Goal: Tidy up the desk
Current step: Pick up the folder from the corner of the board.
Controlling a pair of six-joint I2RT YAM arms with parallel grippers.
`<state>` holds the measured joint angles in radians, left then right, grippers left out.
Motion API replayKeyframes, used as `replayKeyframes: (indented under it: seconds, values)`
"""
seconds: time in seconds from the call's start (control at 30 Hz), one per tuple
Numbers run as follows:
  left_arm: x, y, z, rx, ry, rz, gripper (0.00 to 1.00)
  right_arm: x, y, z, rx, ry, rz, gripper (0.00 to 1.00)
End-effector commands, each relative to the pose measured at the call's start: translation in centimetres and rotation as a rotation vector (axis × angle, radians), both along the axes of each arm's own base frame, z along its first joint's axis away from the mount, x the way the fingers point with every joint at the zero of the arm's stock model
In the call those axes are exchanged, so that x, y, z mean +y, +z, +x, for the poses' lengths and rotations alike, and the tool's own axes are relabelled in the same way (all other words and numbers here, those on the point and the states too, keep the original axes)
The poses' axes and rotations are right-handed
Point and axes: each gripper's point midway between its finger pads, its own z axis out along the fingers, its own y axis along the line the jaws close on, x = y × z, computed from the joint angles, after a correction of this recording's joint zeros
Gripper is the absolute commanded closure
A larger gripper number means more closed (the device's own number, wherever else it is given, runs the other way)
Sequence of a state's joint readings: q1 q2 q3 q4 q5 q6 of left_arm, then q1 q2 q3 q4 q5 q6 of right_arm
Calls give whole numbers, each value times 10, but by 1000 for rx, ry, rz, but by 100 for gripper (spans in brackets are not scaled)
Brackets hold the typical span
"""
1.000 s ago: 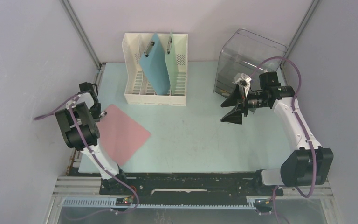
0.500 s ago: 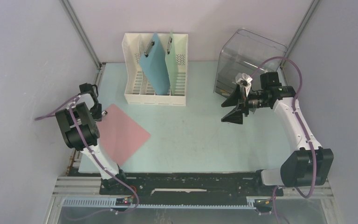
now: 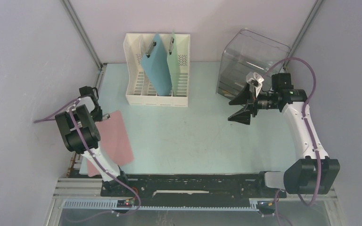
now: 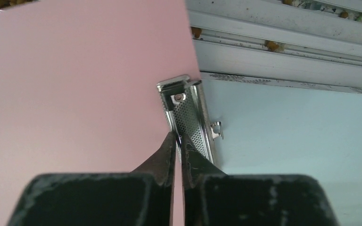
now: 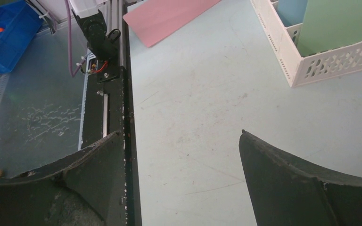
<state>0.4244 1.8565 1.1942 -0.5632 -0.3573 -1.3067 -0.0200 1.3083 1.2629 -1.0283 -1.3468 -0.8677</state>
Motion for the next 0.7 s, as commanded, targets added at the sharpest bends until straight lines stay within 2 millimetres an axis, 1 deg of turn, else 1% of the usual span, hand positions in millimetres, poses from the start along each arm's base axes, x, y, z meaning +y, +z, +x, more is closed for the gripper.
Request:
replayKeyframes:
  seconds: [0.0,0.17,0.33,0.47,0.67]
  values:
    - [2,11,-11,-30,18,6,96,-2,12,-5,-41,2,31,0]
    - [-6,45,-6,-127,-5,63,97,-3,13,-5,-40,1,36,0]
    - [-22,79,-5,-223,-36,100,97,-2,13,-6,-40,5,42,0]
    - [-42,97,-5,-287,-76,112,98,-2,15,-8,-45,10,47,0]
    - [-77,116,0,-381,-155,98,98,-1,13,-10,-50,13,36,0]
